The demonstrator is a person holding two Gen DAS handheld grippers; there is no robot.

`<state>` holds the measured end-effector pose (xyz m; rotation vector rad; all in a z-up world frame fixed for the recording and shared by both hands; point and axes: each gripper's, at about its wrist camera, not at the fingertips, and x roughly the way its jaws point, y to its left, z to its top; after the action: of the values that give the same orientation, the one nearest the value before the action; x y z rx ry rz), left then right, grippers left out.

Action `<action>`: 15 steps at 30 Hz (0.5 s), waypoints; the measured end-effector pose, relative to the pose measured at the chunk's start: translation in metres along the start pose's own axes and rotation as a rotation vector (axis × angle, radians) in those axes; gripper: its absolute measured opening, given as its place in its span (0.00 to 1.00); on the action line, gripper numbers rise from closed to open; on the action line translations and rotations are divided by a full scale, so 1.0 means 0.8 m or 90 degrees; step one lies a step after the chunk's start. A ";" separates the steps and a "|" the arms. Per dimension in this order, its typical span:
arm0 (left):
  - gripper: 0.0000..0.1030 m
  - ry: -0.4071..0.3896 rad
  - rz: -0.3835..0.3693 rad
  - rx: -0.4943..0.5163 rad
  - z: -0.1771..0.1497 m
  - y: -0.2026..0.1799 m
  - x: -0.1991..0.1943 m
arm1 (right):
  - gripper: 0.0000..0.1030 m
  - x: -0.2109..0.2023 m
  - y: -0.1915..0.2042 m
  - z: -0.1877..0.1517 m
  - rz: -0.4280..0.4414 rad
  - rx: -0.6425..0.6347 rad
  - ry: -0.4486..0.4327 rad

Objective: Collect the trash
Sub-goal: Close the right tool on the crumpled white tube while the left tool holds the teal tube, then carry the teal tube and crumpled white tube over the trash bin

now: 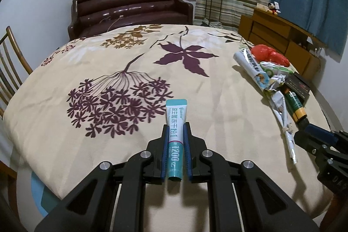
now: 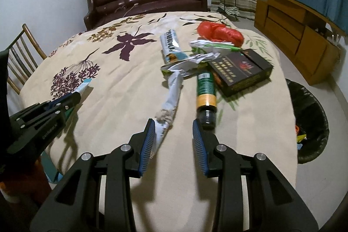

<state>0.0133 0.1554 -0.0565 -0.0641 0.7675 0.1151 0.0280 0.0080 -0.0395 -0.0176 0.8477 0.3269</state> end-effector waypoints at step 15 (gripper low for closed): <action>0.14 0.007 -0.014 -0.010 -0.003 0.008 0.004 | 0.18 0.028 0.029 0.004 -0.035 -0.052 0.015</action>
<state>0.0136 0.1620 -0.0606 -0.0881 0.7764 0.1002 0.0371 0.0363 -0.0514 -0.1212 0.8558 0.3103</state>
